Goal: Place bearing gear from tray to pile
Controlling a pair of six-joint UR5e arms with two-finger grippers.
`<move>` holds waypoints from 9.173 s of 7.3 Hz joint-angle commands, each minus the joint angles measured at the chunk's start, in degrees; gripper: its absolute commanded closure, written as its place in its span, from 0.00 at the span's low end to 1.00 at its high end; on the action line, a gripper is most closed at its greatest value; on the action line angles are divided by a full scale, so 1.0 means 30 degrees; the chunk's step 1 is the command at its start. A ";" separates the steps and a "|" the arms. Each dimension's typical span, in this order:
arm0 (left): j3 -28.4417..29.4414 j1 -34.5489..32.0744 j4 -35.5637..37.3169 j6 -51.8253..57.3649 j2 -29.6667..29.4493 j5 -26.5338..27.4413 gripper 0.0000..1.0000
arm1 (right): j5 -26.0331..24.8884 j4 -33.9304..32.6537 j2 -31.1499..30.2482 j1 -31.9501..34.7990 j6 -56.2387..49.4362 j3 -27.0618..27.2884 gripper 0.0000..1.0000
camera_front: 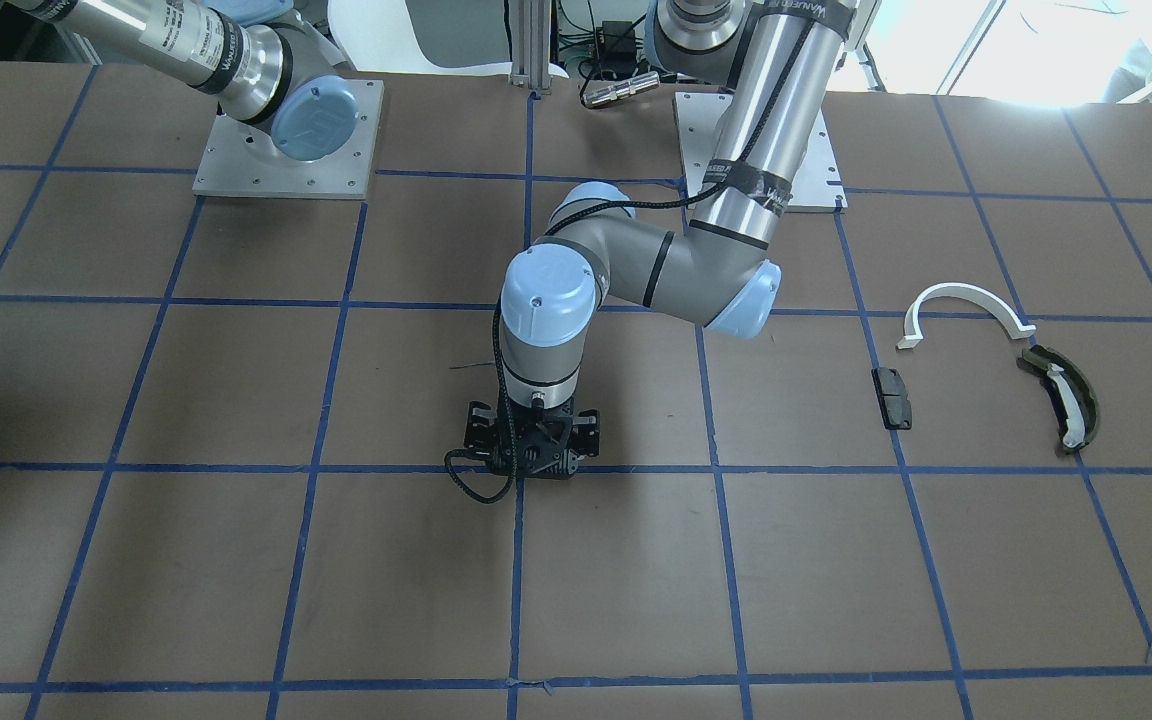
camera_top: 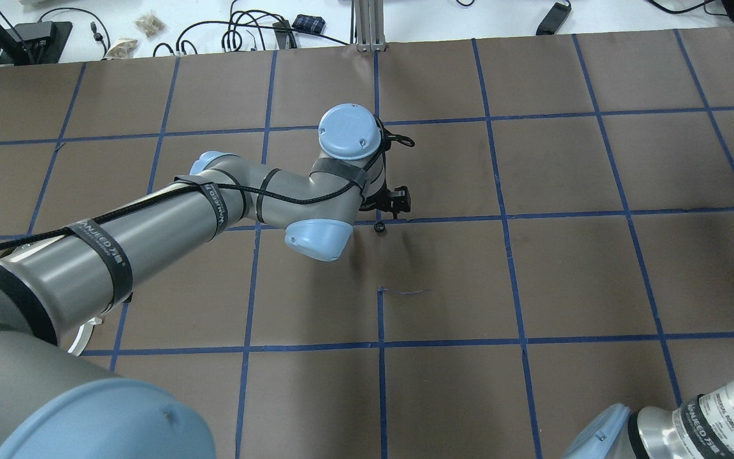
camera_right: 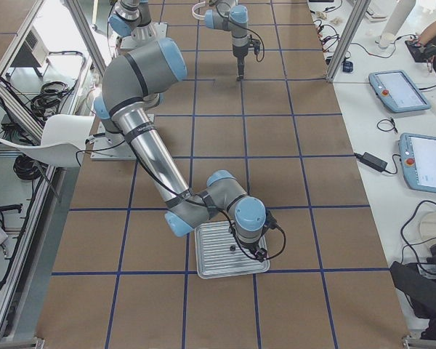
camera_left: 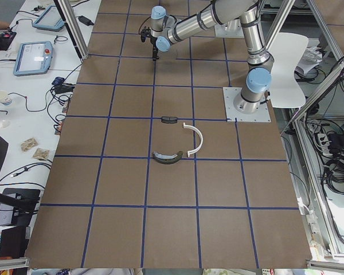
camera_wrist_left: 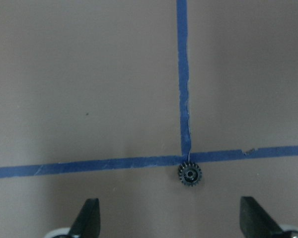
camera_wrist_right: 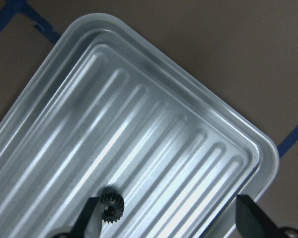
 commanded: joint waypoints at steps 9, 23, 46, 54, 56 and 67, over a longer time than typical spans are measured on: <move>0.0661 0.1401 -0.2676 0.1147 0.1492 -0.0051 1.00 | -0.0621 0.0058 0.0355 -0.0257 -0.1372 0.1154 0.56; -0.4725 1.8913 -0.2517 2.1091 0.5019 0.1360 1.00 | -0.0504 0.4014 -0.3689 1.6737 2.2108 0.1301 0.92; -0.0600 0.0592 0.1030 -0.2275 0.0097 -0.0988 0.29 | -0.1472 0.7937 -1.1654 2.1833 3.5279 0.3088 0.00; 0.2263 0.3677 -0.6896 0.1312 0.1840 0.0497 1.00 | -0.1588 0.7939 -1.1451 2.1542 3.5250 0.2652 0.00; 0.1723 0.8592 -0.7758 0.7309 0.3427 0.1648 1.00 | -0.1413 1.0795 -1.1481 2.0054 3.5103 0.1047 0.00; -0.4172 2.1803 -0.4390 2.3072 0.3434 -0.0138 1.00 | -0.1383 1.1484 -1.1540 1.9841 3.5191 0.0627 0.00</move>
